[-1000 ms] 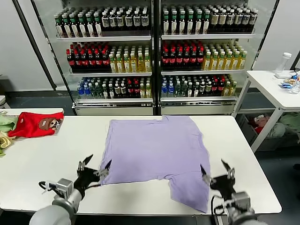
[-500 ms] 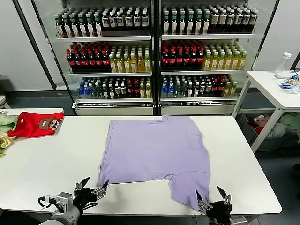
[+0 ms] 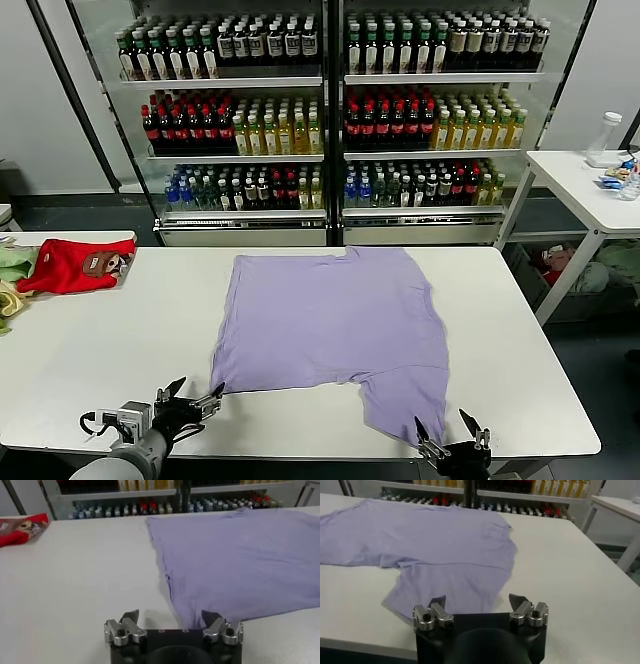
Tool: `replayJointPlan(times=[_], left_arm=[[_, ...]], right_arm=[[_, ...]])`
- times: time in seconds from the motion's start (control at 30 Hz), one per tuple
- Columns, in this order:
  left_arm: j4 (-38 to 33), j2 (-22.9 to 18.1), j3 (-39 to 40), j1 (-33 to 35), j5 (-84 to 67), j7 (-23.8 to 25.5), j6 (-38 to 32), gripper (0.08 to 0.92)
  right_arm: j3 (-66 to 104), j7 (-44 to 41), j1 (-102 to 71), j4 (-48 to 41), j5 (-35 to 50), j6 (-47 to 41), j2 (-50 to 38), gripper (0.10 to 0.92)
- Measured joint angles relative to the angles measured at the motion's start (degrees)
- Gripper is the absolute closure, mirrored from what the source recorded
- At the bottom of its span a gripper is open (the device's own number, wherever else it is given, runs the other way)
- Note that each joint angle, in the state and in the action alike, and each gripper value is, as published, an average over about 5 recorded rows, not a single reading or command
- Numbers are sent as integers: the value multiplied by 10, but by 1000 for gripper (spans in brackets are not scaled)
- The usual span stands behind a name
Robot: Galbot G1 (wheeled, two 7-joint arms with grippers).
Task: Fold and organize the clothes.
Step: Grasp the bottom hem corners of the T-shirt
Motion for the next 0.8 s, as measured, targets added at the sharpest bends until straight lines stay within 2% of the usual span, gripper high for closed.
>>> replayJointPlan(times=[0.1,0.2,0.8], left_arm=[[-1,0,1,2,-2,3,1,220],[-2,0,2,4,-3,5,1,299],[-7,-7,9,12,-18,10,-12,819]], right_arm=[[-5,7,-1,0,7,-8,0,264],[-7,10,1,-2,16,-13,-1,350],[1,-2,0,0,51,-21,-11,865]])
